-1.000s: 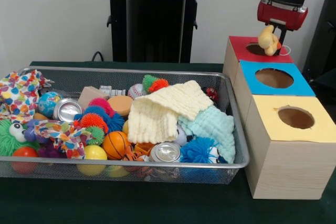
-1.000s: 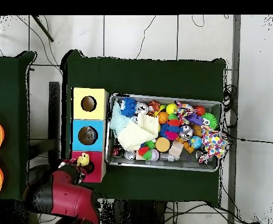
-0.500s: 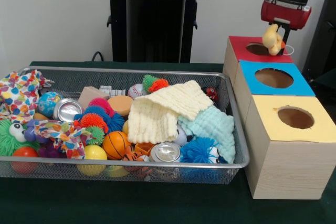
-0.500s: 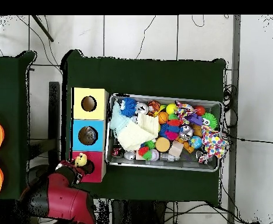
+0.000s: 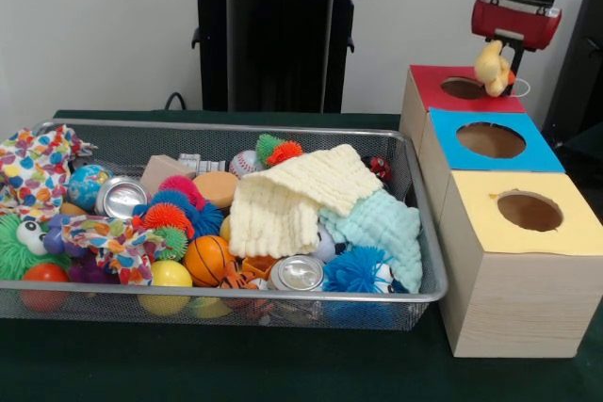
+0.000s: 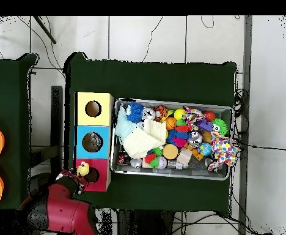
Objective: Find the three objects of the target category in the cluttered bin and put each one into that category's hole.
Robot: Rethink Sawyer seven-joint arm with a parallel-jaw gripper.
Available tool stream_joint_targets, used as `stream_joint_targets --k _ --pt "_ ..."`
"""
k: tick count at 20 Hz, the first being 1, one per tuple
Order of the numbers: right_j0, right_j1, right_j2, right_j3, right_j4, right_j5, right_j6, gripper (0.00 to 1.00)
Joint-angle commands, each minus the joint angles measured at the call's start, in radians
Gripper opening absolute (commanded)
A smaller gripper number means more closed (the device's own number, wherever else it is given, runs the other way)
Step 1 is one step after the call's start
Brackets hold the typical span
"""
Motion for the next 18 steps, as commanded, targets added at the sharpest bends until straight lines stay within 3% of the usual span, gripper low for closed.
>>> stream_joint_targets --k 1,4,9,18 --pt "0.001 -0.022 0.007 0.053 -0.021 0.039 0.187 0.0" --pt "0.015 -0.043 -0.035 0.031 -0.032 0.109 0.175 0.0" --pt "0.013 -0.063 -0.06 0.026 -0.042 0.142 0.16 0.0" --pt "-0.022 -0.086 -0.038 0.066 -0.056 0.103 0.129 0.0"
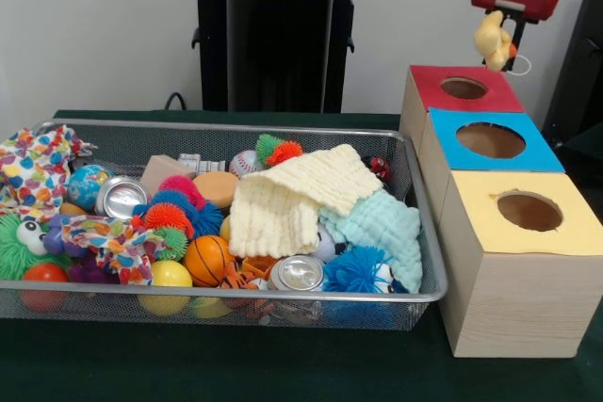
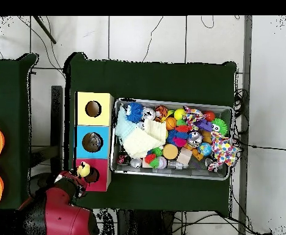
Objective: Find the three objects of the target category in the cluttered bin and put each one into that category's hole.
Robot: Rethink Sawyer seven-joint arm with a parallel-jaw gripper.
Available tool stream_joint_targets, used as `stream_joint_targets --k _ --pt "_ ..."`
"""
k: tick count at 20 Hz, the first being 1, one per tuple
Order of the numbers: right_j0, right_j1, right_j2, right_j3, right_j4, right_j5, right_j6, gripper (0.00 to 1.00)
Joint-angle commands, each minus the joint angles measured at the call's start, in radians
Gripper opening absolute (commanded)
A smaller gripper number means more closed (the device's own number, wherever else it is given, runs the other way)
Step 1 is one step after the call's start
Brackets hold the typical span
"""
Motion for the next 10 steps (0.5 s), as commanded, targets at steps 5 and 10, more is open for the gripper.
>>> stream_joint_targets --k 5,10 --pt "-0.092 -0.018 0.073 0.088 -0.072 0.009 0.121 0.0" --pt "-0.133 -0.013 0.121 0.126 -0.096 -0.066 0.138 0.0"
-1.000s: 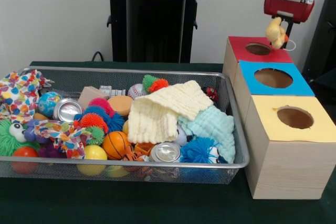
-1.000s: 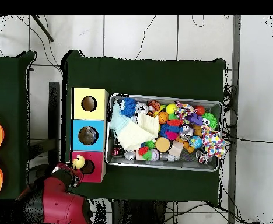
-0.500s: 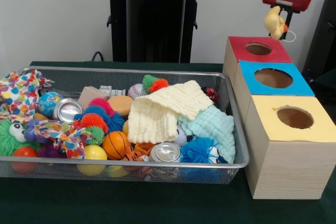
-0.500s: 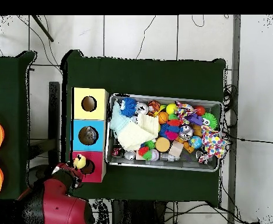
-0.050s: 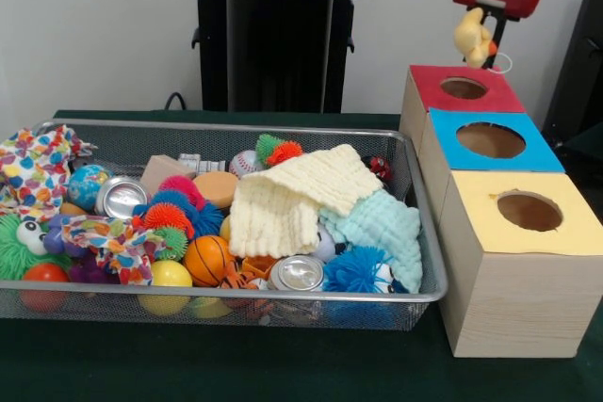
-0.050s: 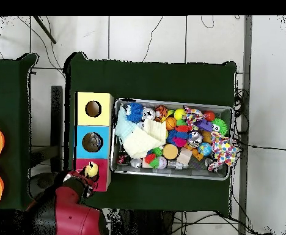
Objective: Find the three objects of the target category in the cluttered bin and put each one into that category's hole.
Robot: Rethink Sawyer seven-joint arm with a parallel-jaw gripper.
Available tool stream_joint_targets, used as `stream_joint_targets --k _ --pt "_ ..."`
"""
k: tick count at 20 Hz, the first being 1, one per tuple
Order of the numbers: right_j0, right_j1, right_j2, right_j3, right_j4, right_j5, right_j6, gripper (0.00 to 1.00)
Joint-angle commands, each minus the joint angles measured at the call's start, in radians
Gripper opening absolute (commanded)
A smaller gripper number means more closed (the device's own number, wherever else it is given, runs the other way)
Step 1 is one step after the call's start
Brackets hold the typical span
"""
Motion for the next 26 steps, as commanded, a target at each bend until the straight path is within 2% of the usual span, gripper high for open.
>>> stream_joint_targets --k 1,8,19,26 --pt "-0.071 0.008 0.123 0.098 -0.058 -0.074 0.139 0.0" --pt "-0.112 0.008 0.159 0.128 -0.094 -0.128 0.149 0.0" --pt "-0.048 0.019 0.111 0.092 -0.073 -0.073 0.183 0.0" --pt "-0.04 0.021 0.099 0.081 -0.067 -0.058 0.182 0.0"
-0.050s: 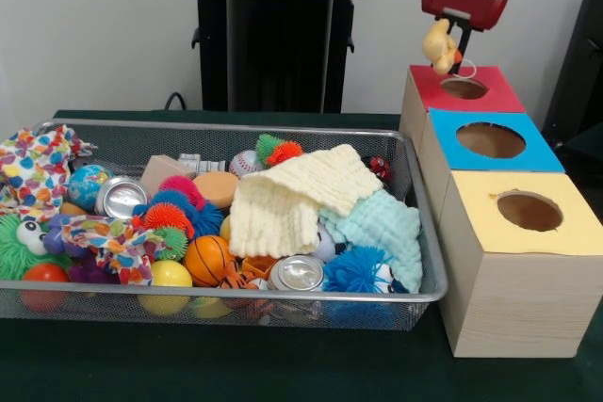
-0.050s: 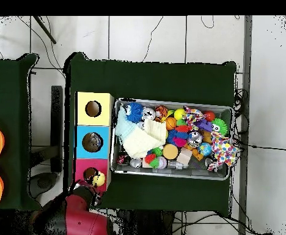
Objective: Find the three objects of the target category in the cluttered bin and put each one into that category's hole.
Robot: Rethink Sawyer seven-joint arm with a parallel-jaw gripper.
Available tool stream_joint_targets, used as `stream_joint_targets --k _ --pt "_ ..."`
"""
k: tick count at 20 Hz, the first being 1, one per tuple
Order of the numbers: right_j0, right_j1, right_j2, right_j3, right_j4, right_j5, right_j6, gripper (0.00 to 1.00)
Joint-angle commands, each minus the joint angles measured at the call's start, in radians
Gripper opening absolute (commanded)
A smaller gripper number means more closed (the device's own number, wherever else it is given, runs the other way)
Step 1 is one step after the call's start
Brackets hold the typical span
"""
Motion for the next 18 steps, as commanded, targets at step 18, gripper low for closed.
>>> stream_joint_targets --k 18 --pt "0.001 0.021 0.035 -0.024 -0.006 0.018 0.168 0.0"
